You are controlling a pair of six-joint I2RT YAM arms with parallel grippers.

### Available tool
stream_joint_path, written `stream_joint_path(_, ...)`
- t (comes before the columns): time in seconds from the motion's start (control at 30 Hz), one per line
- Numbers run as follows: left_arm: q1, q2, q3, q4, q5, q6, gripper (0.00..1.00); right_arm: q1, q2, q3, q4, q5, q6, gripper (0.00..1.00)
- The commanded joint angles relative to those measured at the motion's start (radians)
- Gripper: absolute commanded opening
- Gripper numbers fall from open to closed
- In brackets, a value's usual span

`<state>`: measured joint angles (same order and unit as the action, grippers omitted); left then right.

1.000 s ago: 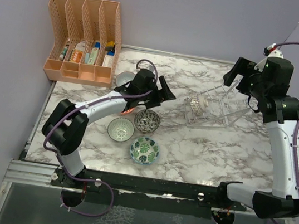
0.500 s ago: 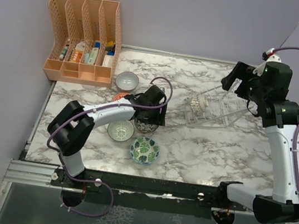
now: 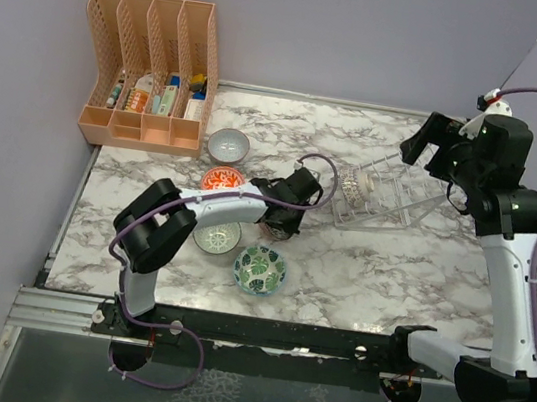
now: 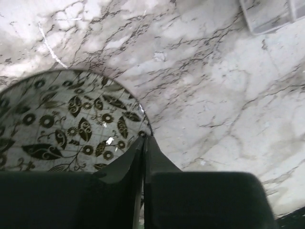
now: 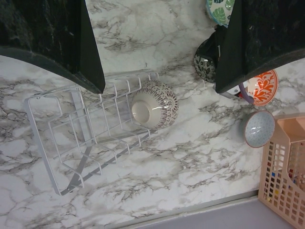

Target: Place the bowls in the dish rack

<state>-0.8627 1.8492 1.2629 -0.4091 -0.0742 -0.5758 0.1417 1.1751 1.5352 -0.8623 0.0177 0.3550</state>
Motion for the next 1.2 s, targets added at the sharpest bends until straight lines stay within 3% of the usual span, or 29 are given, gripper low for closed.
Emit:
stream_joint_path(0.0,0.01,-0.002,-0.011,-0.083,-0.074,0.041,0.0,-0.008,-0.032,0.013,0.002,0.038,-0.006,1.0)
stream_joint_path(0.17,0.006,-0.036,0.004,-0.111,-0.104,0.065,0.0,-0.007,-0.038,0.009,0.004,0.049,-0.009,1.0)
stream_joint_path(0.27,0.006,-0.043,0.021,-0.14,-0.131,0.085,0.18,-0.007,-0.038,0.004,0.005,0.048,-0.009,1.0)
stream_joint_path(0.47,0.005,-0.079,0.058,-0.172,-0.16,0.109,0.43,-0.007,-0.031,0.0,0.01,0.037,-0.007,1.0)
stream_joint_path(0.67,0.007,-0.095,0.12,-0.188,-0.211,0.145,0.58,-0.007,-0.025,-0.003,0.014,0.027,-0.007,1.0)
stream_joint_path(1.17,0.041,-0.074,0.194,-0.144,-0.151,0.228,0.64,-0.007,-0.041,-0.001,0.005,0.052,-0.02,1.0)
